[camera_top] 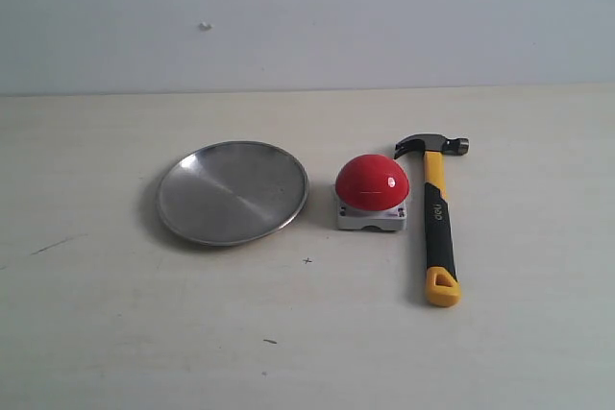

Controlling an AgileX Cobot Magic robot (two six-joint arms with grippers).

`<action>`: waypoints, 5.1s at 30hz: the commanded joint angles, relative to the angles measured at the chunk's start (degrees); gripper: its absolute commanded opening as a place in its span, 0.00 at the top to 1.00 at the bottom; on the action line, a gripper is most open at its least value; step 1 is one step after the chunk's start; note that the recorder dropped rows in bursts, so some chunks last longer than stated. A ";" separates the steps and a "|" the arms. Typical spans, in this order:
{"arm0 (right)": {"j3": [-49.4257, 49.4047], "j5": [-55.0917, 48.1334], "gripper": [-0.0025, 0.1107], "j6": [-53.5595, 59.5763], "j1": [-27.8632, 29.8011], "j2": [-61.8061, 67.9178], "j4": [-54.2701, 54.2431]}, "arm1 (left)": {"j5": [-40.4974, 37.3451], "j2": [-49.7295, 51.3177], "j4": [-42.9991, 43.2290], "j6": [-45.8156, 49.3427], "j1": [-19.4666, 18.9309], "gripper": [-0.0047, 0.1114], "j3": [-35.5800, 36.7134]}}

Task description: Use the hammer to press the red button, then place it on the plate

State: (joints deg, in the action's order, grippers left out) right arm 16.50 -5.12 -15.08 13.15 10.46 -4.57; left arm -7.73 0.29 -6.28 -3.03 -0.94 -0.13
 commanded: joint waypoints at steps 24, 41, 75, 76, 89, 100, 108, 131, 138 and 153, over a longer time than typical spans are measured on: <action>62.26 -54.49 0.93 21.08 -0.02 80.40 -10.29 | -0.05 -0.29 0.09 -0.22 0.08 0.96 0.13; 66.99 -47.14 0.82 19.84 -10.49 94.44 -8.14 | -0.05 -0.29 0.09 -0.22 0.08 0.96 0.13; 95.93 -53.14 0.47 -8.61 -18.53 128.12 7.48 | -0.05 -0.29 0.09 -0.22 0.08 0.96 0.13; 95.93 -52.90 0.47 -8.64 -18.53 128.27 7.48 | -0.05 -0.29 0.09 -0.22 0.08 0.96 0.13; 96.13 -52.48 0.47 -9.44 -18.53 128.37 8.43 | -0.05 -0.29 0.09 -0.22 0.08 0.96 0.13; 96.56 -53.39 0.47 -9.44 -18.53 130.40 8.43 | -0.05 -0.29 0.09 -0.22 0.08 0.96 0.13; 96.56 -53.03 0.49 -9.44 -18.53 130.49 8.43 | -0.05 -0.29 0.09 -0.22 0.08 0.96 0.13; 96.56 -52.90 0.56 -4.55 -17.70 130.49 5.91 | -0.05 -0.29 0.09 -0.22 0.08 0.96 0.13; 96.56 -53.97 0.93 -3.16 -17.00 132.52 8.14 | -0.05 -0.29 0.09 -0.22 0.08 0.96 0.13; 96.56 -56.41 0.98 4.49 -16.33 123.58 6.33 | -0.05 -0.29 0.09 -0.22 0.08 0.96 0.13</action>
State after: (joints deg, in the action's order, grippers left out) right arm 112.55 -62.07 -12.23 -3.47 137.77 2.69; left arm -7.73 0.29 -6.28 -3.03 -0.94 -0.13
